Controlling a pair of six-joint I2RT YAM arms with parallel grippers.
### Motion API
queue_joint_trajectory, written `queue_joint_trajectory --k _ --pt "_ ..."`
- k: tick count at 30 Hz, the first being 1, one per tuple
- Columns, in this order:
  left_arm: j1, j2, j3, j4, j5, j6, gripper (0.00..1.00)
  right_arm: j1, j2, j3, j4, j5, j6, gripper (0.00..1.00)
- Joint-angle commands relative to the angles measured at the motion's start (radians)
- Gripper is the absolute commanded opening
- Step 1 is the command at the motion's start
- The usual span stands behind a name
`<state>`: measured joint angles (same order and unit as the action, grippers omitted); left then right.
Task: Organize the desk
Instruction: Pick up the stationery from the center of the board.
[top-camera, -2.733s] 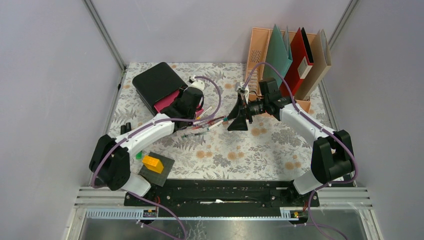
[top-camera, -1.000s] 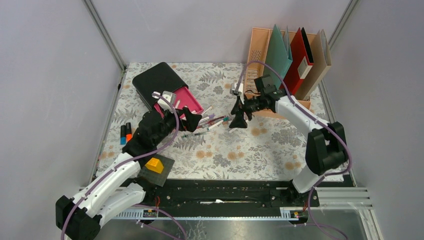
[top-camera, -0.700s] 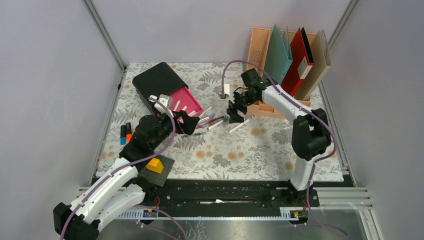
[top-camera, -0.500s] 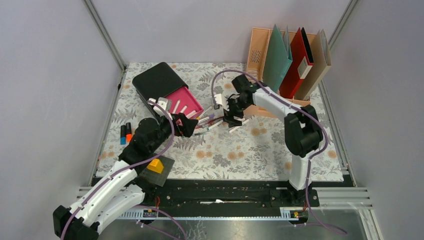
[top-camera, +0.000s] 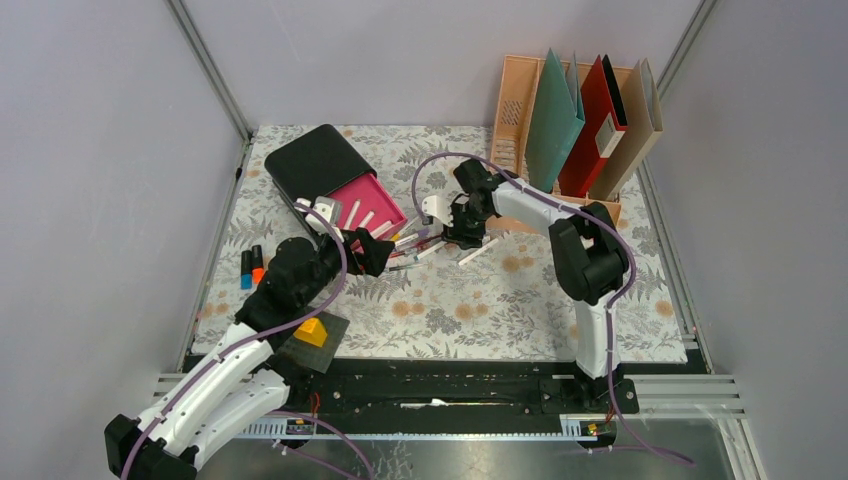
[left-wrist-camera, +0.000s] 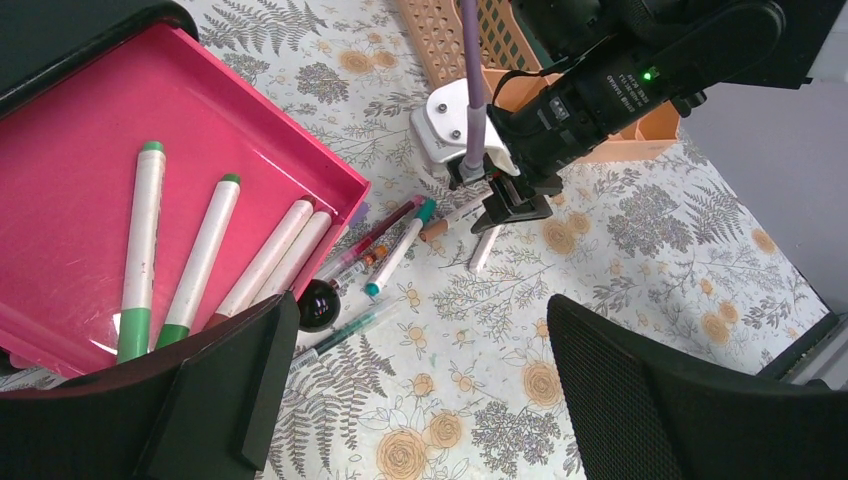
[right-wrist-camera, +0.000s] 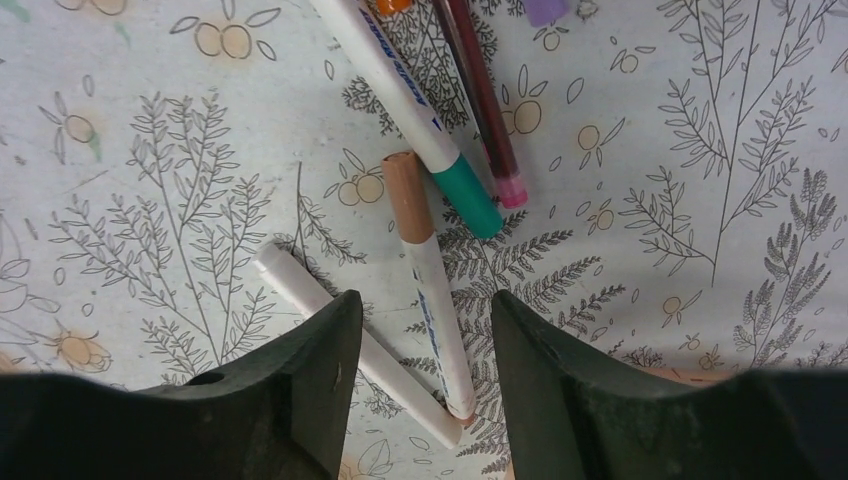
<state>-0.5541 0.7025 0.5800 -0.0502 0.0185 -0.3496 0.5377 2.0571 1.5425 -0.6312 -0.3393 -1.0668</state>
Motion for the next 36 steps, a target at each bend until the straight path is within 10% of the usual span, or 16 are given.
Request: queue_joint_trajectory --k 1,29,36 --pt "0.005 0.004 -0.006 0.042 -0.015 -0.009 0.99 0.001 0.031 0.031 0.019 0.041 0.022 0.56" --pt "0.005 0.012 -0.012 0.047 -0.008 -0.021 0.99 0.002 -0.009 -0.127 0.080 0.047 0.022 0.01" --pt "0.005 0.018 -0.034 0.122 0.047 -0.064 0.99 0.001 -0.105 -0.197 0.150 0.012 0.072 0.00"
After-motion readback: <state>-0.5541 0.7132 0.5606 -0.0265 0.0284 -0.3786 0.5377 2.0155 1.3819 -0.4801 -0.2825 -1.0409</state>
